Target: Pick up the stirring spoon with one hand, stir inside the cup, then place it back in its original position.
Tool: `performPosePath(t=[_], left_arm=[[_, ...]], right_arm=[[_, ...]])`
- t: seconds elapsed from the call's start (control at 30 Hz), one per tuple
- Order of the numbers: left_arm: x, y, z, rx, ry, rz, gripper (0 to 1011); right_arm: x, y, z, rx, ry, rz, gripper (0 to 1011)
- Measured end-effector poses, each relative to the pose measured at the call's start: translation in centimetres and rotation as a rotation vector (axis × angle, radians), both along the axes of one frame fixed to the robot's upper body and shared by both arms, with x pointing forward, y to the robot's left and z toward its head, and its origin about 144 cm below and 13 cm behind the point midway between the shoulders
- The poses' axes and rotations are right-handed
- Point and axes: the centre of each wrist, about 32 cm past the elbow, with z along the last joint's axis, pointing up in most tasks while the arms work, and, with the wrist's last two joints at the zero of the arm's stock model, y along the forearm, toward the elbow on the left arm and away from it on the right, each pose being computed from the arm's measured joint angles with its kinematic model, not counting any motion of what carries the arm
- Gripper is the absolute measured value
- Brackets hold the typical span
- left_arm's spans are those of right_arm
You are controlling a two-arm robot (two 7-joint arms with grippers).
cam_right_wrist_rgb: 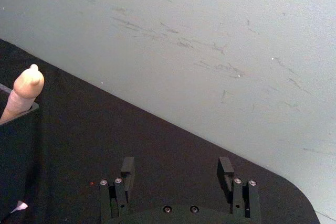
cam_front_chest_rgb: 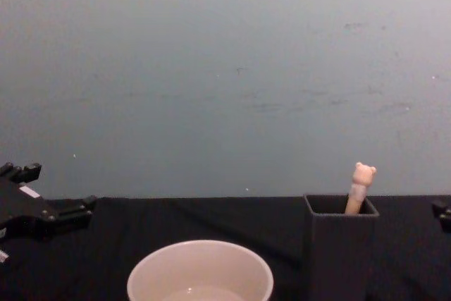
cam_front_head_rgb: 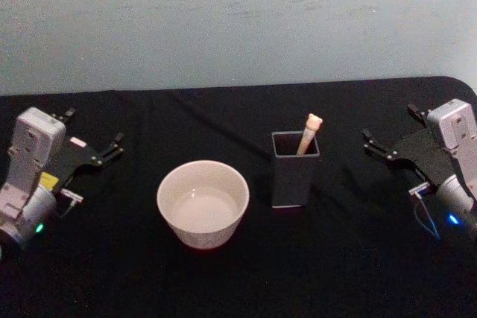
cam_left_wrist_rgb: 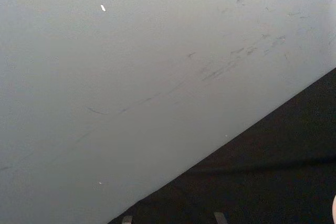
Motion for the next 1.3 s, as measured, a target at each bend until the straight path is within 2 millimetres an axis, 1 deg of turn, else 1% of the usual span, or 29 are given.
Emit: performPosePath(t=[1.3], left_arm=[[0.00,0.00,0.00,0.000,0.000,0.000,1002]], right_arm=[[0.00,0.00,0.00,0.000,0.000,0.000,1002]])
